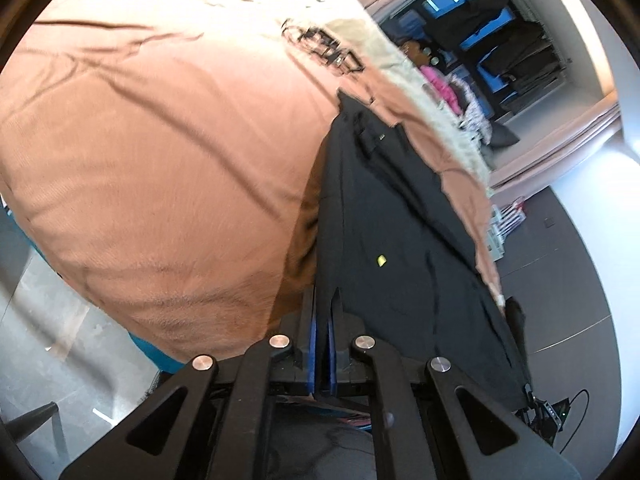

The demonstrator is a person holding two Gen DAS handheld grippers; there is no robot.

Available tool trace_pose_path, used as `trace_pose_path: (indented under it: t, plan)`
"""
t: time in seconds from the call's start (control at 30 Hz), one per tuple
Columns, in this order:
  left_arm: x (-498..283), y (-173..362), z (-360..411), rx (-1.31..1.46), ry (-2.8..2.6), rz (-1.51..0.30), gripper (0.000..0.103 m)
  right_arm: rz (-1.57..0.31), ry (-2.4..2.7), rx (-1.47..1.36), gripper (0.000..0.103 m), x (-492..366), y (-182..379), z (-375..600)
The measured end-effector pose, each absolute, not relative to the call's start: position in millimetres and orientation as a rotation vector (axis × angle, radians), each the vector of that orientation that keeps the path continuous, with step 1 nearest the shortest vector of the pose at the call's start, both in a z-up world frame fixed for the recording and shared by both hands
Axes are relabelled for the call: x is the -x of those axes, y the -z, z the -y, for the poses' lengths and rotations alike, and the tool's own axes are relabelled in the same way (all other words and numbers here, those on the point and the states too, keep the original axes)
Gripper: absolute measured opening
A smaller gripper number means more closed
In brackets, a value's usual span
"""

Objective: Fold large clothes

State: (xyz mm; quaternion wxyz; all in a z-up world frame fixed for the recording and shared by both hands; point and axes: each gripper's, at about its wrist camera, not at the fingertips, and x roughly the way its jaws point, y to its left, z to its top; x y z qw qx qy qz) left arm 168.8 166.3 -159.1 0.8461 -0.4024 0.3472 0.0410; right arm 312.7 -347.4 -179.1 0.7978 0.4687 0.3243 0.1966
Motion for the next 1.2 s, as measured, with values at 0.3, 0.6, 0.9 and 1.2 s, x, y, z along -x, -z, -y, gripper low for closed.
trace_pose_path:
  t: [0.3, 0.6, 0.9, 1.2]
  plan:
    - [-109.7, 120.8, -176.5, 0.878, -0.044, -0.618, 0.006, -0.618, -0.504, -0.945, 0.004, -275.9, 121.4, 346.4]
    - [-56.7, 92.9, -176.0, 0.88, -0.049, -0.546, 0.006, -0.575, -0.561, -0.893, 0.004, -235.0, 87.3, 346.1]
    - [-6.7, 60.3, -173.0, 0.868, -0.025, -0.454, 0.006, -0.554, -0.604, -0.857, 0.004, -200.4, 56.2, 344.0]
    - [40.2, 31.0, -174.9, 0.855, -0.02, -0.362, 0.006, -0.481, -0.664, -0.811, 0.004, -162.7, 29.0, 351.1]
